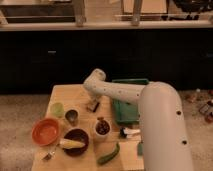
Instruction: Wipe table surface with eraser
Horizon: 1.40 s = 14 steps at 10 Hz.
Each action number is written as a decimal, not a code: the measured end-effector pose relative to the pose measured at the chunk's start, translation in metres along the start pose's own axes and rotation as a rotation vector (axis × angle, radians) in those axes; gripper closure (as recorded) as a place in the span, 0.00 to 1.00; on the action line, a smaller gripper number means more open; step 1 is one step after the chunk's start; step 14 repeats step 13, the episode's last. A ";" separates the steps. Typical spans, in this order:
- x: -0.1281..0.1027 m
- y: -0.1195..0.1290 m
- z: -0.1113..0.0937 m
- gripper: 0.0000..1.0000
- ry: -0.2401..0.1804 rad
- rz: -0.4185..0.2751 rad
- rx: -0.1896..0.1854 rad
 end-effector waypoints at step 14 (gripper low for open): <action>0.003 0.036 -0.007 1.00 -0.033 -0.002 0.006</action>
